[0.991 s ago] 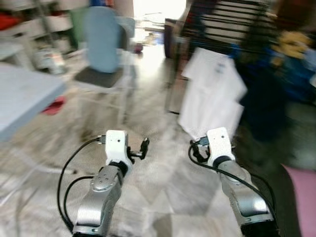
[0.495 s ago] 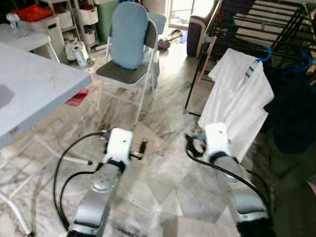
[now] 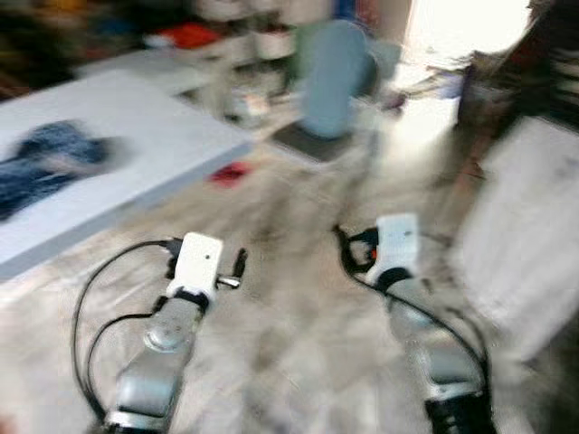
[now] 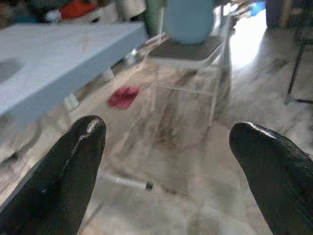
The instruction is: Hang hanger
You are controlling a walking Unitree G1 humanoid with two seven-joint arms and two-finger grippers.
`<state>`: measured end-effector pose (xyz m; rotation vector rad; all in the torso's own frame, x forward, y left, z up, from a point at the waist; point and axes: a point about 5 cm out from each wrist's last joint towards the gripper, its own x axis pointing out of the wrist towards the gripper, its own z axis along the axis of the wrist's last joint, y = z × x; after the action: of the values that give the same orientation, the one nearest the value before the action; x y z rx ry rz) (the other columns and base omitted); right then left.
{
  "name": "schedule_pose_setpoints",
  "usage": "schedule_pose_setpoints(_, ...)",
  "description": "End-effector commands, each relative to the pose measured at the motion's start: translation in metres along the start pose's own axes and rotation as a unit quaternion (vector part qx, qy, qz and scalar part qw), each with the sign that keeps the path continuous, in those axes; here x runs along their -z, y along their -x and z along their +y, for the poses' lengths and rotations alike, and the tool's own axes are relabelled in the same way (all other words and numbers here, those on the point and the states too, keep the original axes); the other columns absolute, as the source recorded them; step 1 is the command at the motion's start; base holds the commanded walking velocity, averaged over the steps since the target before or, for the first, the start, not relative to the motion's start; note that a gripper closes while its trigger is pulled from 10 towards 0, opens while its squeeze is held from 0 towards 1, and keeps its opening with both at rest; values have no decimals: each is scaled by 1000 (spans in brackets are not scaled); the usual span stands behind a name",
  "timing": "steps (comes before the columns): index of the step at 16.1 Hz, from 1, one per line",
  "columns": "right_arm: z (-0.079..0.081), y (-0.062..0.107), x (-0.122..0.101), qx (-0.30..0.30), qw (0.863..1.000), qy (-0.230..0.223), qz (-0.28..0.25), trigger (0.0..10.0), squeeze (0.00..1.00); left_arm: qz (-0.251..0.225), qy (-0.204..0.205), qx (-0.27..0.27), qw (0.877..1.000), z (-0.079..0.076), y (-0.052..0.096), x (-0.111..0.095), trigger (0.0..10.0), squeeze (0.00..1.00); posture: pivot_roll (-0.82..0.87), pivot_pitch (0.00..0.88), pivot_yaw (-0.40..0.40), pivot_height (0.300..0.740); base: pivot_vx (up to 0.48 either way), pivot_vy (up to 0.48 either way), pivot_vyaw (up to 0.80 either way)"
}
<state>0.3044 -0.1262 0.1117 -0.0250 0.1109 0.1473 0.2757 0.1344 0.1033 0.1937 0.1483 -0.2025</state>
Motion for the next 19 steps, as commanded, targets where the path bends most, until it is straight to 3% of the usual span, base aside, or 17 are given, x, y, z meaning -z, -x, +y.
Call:
schedule_pose_setpoints(1,0,-1,2,3,1000,-5,1,10000,0,-3,0,1,1000,2,1,-1,10000,0,-24,0,4,740,0,0,788)
schedule_pose_setpoints(11,6,-7,-3,-19,1000,3,-8,10000,0,-16,36,3,999,-8,-2,-7,10000,0,-34,0,-18,740,0,0,791)
schedule_pose_setpoints(19,9,-8,-5,-32,999,-5,-13,10000,0,-15,37,-15,999,-7,-3,-7,10000,0,-32,0,-23,740,0,0,785)
